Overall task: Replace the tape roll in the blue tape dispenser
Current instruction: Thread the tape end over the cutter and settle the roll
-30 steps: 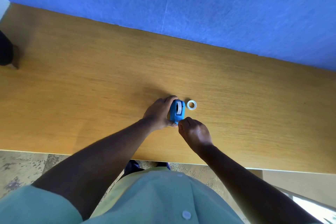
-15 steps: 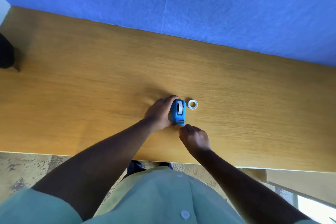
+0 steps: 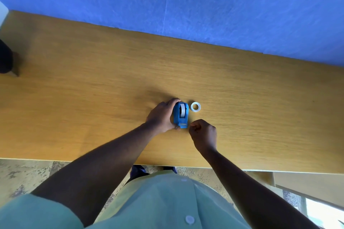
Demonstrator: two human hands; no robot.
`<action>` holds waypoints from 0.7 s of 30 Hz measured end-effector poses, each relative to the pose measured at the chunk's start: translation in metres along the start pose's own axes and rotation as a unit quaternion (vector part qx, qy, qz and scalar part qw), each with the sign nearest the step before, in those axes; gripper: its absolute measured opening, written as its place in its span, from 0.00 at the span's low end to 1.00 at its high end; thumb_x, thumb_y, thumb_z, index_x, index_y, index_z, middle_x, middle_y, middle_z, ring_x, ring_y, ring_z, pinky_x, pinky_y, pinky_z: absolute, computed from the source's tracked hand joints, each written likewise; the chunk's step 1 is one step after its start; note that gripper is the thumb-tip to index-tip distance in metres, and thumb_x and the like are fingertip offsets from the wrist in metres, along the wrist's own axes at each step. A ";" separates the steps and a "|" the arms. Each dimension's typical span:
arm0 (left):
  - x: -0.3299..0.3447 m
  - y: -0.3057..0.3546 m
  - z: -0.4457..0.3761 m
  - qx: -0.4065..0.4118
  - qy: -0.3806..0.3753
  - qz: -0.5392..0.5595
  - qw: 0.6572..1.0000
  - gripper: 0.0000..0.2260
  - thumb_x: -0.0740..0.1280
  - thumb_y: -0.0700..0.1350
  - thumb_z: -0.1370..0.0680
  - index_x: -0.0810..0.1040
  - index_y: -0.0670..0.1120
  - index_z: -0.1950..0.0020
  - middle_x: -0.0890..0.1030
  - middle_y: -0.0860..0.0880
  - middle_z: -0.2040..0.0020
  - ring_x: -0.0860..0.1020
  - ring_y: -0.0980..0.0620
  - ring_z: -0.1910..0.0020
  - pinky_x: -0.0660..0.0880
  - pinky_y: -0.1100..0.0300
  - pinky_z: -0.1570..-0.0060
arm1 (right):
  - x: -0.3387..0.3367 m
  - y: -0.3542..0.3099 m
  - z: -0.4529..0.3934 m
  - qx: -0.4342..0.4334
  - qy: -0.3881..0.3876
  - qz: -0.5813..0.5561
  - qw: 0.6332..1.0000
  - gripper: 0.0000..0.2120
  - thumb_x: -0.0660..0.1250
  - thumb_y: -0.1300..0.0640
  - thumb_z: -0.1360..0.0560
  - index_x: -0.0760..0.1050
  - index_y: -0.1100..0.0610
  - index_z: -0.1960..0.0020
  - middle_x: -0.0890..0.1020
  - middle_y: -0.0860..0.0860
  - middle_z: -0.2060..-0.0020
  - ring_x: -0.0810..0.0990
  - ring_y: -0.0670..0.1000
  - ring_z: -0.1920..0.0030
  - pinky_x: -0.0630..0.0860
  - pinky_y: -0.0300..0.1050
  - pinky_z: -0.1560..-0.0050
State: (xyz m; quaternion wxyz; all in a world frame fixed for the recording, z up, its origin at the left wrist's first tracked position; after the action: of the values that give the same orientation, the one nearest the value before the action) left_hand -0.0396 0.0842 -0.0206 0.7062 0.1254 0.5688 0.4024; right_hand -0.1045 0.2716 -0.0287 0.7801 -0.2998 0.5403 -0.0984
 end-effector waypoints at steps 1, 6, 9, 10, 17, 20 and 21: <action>0.000 0.000 0.000 -0.002 -0.001 0.003 1.000 0.51 0.85 0.54 0.38 0.61 0.56 0.21 0.77 0.46 0.31 0.74 0.46 0.33 0.77 0.49 0.39 | 0.000 -0.001 0.000 0.026 -0.008 -0.027 0.999 0.05 0.73 0.63 0.29 0.86 0.55 0.57 0.88 0.49 0.64 0.83 0.51 0.63 0.77 0.44 0.61; 0.001 0.000 0.001 -0.006 0.000 0.009 1.000 0.51 0.85 0.54 0.38 0.61 0.56 0.21 0.77 0.46 0.32 0.74 0.46 0.33 0.77 0.50 0.40 | -0.002 0.001 -0.001 0.084 -0.038 -0.110 0.990 0.11 0.71 0.63 0.27 0.86 0.48 0.59 0.87 0.48 0.65 0.87 0.53 0.63 0.84 0.51 0.55; 0.000 0.001 0.002 -0.007 0.000 0.013 1.000 0.51 0.85 0.53 0.37 0.61 0.56 0.21 0.77 0.45 0.33 0.74 0.46 0.34 0.77 0.51 0.40 | -0.008 0.001 -0.004 0.090 -0.043 -0.111 0.989 0.15 0.71 0.64 0.27 0.84 0.44 0.62 0.88 0.49 0.67 0.88 0.53 0.62 0.85 0.54 0.53; 0.000 0.001 0.002 -0.007 0.000 0.013 1.000 0.50 0.85 0.53 0.37 0.61 0.56 0.21 0.77 0.45 0.33 0.74 0.46 0.34 0.76 0.51 0.41 | -0.009 0.002 -0.006 0.086 -0.046 -0.105 0.990 0.15 0.71 0.64 0.27 0.84 0.44 0.62 0.88 0.49 0.67 0.88 0.52 0.62 0.85 0.54 0.52; -0.003 0.002 0.005 -0.022 0.008 -0.008 1.000 0.49 0.84 0.54 0.36 0.60 0.59 0.22 0.79 0.48 0.34 0.76 0.48 0.36 0.78 0.50 0.44 | -0.015 -0.006 -0.011 0.071 -0.073 -0.119 0.988 0.13 0.73 0.64 0.25 0.84 0.45 0.59 0.88 0.50 0.66 0.88 0.53 0.61 0.85 0.56 0.49; -0.007 -0.002 0.006 -0.033 0.020 -0.004 0.999 0.49 0.84 0.54 0.36 0.60 0.59 0.22 0.79 0.50 0.33 0.77 0.48 0.37 0.77 0.52 0.46 | -0.013 -0.009 -0.012 0.083 -0.079 -0.131 0.985 0.09 0.73 0.62 0.24 0.85 0.49 0.57 0.88 0.52 0.64 0.88 0.56 0.60 0.85 0.58 0.50; -0.009 -0.004 0.005 -0.038 0.020 -0.003 0.999 0.49 0.84 0.54 0.36 0.60 0.60 0.21 0.79 0.50 0.33 0.77 0.49 0.38 0.77 0.53 0.47 | -0.012 -0.009 -0.013 0.088 -0.086 -0.134 0.983 0.10 0.73 0.62 0.24 0.84 0.48 0.58 0.88 0.51 0.64 0.88 0.56 0.60 0.86 0.59 0.50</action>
State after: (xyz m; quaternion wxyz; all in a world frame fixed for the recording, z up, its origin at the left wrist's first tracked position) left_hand -0.0334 0.0774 -0.0151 0.6997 0.0890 0.5679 0.4242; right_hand -0.1195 0.2652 -0.0176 0.8265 -0.3073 0.4154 -0.2233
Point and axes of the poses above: each hand's wrist, its own z-axis away from the middle knuckle, its own x-axis out of the palm, y = z × x, the point moved 1 cm from there along -z, towards the middle knuckle
